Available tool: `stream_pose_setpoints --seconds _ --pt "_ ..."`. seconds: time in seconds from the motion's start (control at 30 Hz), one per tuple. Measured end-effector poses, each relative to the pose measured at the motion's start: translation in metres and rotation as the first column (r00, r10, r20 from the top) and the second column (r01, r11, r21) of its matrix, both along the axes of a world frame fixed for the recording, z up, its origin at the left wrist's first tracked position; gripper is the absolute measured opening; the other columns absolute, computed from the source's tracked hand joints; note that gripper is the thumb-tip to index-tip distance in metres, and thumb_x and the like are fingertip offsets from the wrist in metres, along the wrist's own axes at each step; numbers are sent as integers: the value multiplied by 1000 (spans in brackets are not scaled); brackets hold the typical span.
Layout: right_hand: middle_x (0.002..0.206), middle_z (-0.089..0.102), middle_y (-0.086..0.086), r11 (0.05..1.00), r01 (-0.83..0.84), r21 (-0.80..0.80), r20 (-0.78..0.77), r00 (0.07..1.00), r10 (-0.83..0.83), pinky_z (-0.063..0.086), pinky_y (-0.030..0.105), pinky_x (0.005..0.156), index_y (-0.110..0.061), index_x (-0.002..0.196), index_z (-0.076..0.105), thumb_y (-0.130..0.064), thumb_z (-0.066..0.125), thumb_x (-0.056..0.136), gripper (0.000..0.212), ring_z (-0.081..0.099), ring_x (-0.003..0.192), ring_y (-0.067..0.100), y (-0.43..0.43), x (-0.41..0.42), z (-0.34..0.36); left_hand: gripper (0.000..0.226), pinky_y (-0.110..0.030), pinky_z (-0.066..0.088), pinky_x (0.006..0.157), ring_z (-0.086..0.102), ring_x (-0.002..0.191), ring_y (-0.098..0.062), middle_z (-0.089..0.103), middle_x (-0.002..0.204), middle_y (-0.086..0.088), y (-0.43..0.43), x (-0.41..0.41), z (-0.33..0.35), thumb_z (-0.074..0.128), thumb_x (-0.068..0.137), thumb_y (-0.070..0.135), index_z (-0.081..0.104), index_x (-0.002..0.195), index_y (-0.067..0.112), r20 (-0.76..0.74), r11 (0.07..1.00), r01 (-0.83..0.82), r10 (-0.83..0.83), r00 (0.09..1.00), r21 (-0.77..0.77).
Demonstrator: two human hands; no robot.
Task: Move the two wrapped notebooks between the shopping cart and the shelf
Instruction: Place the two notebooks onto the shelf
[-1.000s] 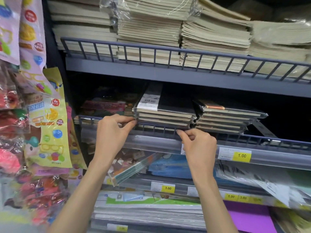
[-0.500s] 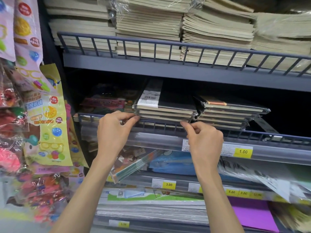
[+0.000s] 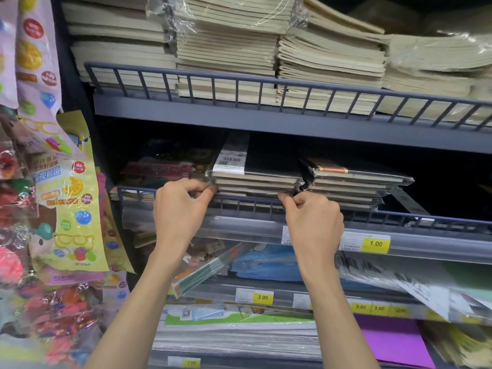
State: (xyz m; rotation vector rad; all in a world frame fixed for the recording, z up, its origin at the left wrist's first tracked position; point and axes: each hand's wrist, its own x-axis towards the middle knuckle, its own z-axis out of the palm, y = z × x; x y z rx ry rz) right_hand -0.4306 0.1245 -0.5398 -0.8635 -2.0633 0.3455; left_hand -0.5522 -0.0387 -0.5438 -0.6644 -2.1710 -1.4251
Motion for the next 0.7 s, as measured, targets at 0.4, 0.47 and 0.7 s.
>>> stream_pose_setpoints --seconds 0.4,0.47,0.7 --pt "55 65 -7 996 -84 -5 -121 989 83 35 13 47 -18 72 75 -49 65 92 38 58 51 10 -2 8 -6 16 -16 46 72 64 79 -7 68 78 10 -6 8 -4 74 88 30 79 98 18 -24 999 -26 26 999 27" --pt "57 66 -8 995 -92 -31 -145 986 87 36 12 50 -19 72 75 -52 64 92 41 61 55 9 -2 8 -5 20 -11 42 72 63 79 -5 65 76 13 -8 8 -3 74 88 31 78 103 19 -29 999 -25 26 999 29" --pt "52 64 -5 992 -120 -46 -174 978 110 51 27 54 -18 69 74 -50 63 93 41 62 51 14 0 5 -1 27 -27 50 75 62 77 -8 64 77 12 -6 8 -1 76 86 34 78 106 16 -63 999 40 -38 997 28"
